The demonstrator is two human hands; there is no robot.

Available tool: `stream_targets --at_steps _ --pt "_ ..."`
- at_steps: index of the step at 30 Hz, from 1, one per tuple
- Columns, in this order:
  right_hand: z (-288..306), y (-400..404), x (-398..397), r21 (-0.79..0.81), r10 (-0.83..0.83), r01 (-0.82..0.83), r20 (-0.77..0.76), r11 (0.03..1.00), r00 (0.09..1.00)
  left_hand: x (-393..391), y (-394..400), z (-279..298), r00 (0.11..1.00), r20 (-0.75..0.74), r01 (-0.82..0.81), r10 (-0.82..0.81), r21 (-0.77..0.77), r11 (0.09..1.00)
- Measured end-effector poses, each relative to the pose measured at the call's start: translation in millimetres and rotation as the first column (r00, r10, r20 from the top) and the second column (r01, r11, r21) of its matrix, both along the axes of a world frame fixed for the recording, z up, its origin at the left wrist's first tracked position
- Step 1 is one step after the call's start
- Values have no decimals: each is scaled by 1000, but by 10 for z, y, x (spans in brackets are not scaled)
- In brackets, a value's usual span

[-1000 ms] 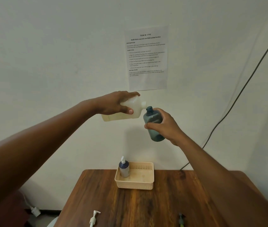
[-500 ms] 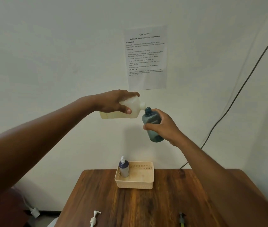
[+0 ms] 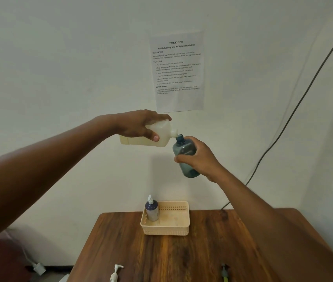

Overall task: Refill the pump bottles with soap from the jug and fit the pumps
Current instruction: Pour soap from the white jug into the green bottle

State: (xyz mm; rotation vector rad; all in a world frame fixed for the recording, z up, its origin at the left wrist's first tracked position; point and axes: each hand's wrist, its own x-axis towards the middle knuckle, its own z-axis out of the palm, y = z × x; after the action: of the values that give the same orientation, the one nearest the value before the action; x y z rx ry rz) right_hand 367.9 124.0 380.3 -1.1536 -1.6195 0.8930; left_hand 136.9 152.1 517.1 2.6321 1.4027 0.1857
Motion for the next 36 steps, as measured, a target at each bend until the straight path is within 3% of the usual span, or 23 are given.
stream_targets --at_steps 36 --pt "59 -85 -56 42 0 1 -21 999 1000 10 -45 187 995 -98 0 3 25 1000"
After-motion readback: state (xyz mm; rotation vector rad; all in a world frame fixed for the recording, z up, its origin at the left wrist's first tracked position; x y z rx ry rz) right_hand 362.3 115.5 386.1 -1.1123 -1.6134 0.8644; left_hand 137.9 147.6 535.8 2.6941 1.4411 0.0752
